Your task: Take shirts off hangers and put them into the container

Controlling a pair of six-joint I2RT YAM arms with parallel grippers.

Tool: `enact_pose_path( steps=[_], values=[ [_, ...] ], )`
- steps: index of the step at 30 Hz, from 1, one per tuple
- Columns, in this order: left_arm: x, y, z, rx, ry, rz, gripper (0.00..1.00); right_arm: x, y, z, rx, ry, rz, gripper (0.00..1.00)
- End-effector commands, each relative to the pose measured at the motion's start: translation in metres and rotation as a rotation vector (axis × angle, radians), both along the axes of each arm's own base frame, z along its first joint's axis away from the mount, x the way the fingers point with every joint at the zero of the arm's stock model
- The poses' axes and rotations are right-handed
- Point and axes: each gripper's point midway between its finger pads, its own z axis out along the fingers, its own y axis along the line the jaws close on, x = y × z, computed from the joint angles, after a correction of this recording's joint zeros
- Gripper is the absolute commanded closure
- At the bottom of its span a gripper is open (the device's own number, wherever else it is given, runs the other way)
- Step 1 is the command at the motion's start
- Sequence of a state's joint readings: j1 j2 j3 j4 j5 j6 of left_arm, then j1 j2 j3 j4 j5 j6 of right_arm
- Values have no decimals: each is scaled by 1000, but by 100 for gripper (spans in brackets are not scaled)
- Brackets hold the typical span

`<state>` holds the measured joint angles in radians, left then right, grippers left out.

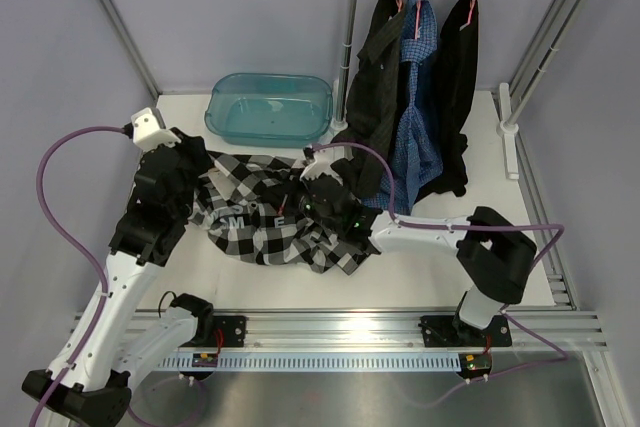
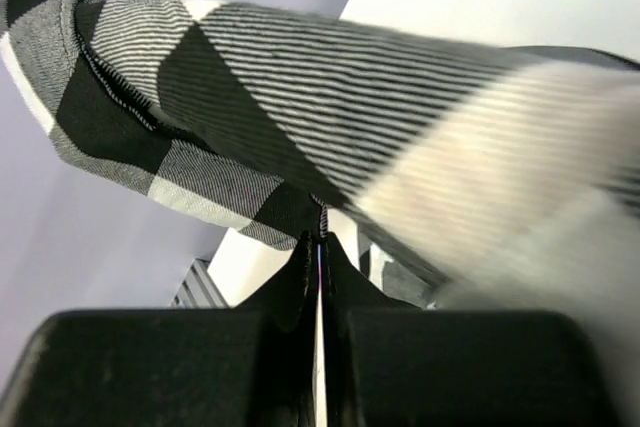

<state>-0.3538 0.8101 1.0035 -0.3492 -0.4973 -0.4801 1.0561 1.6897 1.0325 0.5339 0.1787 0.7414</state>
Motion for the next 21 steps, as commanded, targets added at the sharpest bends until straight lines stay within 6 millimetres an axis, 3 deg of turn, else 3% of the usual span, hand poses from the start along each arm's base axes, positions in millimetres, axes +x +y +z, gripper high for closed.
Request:
enact_pose_path(
  steps=[1, 7, 8, 10, 12, 14, 15, 17, 21],
  values=[
    [0, 2, 29, -65, -117, 15, 100, 6, -24, 44, 60, -90, -96, 100],
    [-1, 2, 30, -55, -117, 13, 100, 13, -71, 59, -55, -162, -222, 100],
    [0, 1, 29, -51, -112, 11, 100, 19, -86, 73, -64, -192, -267, 100],
    [0, 1, 31, -41, -116, 2, 100, 27, -113, 81, -133, -211, -327, 100],
    [1, -1, 31, -30, -114, -11, 100, 33, -130, 94, -151, -237, -357, 100],
    [3, -5, 32, -17, -114, -35, 100, 37, -146, 122, -153, -288, -380, 100],
    [3, -8, 33, -7, -112, -50, 100, 45, -158, 122, -193, -283, -400, 100],
    [6, -14, 33, 10, -104, -84, 100, 48, -162, 140, -224, -315, -370, 100],
    [10, -25, 32, 33, -94, -146, 100, 65, -173, 149, -296, -328, -378, 100]
  ],
)
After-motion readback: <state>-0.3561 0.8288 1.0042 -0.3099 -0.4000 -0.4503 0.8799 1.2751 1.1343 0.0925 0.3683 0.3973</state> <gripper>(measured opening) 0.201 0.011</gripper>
